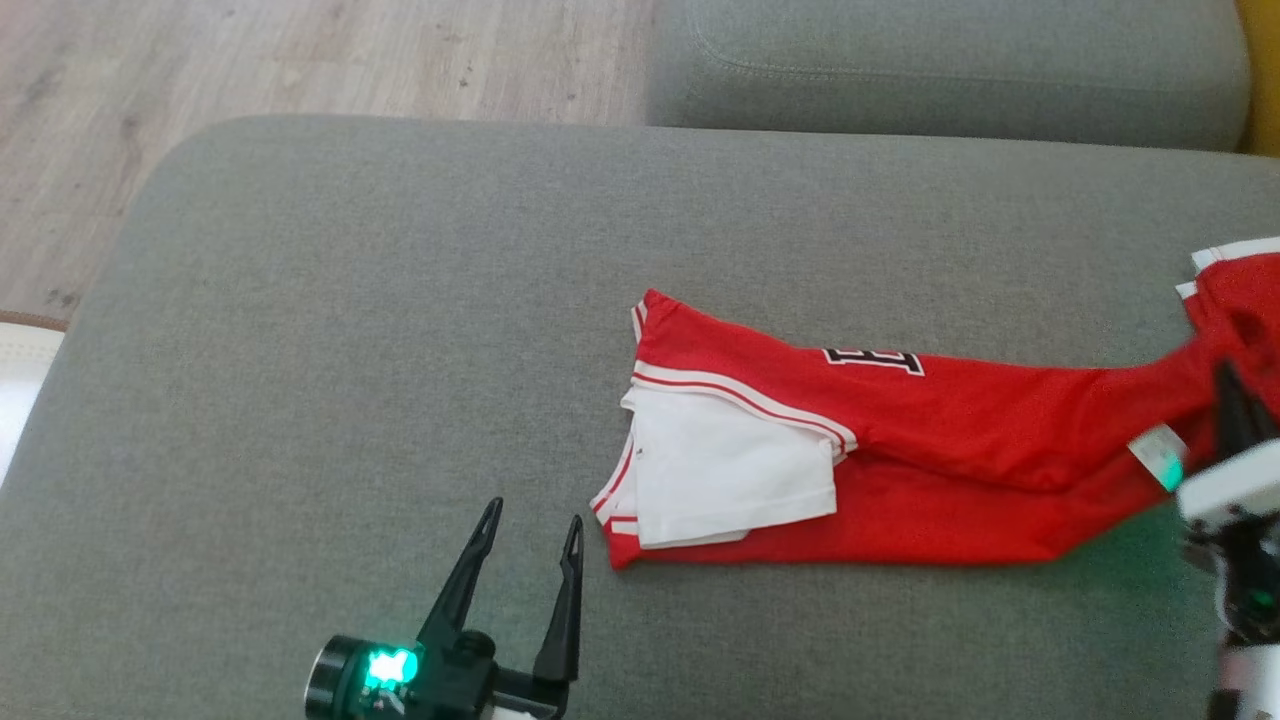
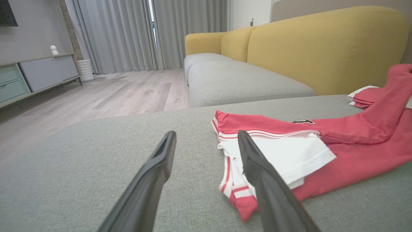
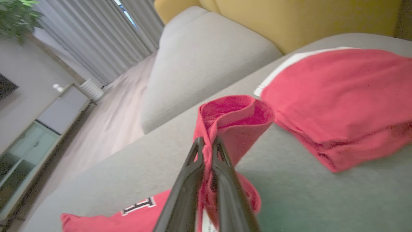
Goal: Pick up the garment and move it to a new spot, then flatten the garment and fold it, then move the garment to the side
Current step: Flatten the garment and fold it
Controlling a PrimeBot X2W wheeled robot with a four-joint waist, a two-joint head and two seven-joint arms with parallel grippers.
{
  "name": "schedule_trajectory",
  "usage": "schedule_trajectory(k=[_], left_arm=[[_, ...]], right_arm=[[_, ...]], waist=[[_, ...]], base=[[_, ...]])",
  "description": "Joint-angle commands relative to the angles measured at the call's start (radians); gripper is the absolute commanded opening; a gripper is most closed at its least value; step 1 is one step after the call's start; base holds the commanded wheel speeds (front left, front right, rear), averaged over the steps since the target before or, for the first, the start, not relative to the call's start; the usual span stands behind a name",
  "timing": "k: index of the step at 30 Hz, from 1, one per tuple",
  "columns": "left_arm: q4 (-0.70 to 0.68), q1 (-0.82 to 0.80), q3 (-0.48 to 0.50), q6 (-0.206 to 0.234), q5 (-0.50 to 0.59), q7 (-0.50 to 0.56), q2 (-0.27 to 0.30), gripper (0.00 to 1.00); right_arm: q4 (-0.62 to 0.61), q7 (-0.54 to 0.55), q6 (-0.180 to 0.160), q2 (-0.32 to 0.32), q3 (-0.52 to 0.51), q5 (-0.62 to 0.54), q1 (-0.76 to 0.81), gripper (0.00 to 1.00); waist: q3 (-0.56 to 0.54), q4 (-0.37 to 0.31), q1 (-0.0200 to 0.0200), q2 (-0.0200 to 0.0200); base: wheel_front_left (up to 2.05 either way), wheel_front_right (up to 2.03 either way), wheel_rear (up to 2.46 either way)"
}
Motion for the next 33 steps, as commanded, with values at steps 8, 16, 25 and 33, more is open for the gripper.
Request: schedule_trajectory(k=[8,16,25,33], left_arm=[[-0.009,-0.022,0.038,-0.024,0.022,-0.01,-0.026,1.0],[0.001,-0.031,0.039,-0.046,0.032,-0.01,-0.043,1.0],[0.014,-0.044,0.031,-0.069,0.041,-0.01,-0.064,1.0],[0.019,-0.041,0.048,-0.073,0.044,-0.01,-0.071,1.0]], right_arm=[[-0.131,0.006,-0.001,0.005,0.294,0.165,-0.032,0.0],[-0.031,-0.058,-0.001,0.005,0.569,0.263,-0.079,0.0],[0.146,-0.149,-0.001,0.006,0.821,0.361,-0.2,0.0],[0.254,-0.195,-0.001,0.006,0.955,0.419,-0.242,0.09]], waist=[[-0.012,0.043,0.0,0.0],[0.004,0.116,0.0,0.0],[0.019,0.175,0.0,0.0],[0.024,0.182,0.0,0.0]], base=[[0.0,0.0,0.0],[0.0,0.0,0.0],[0.0,0.0,0.0],[0.0,0.0,0.0]])
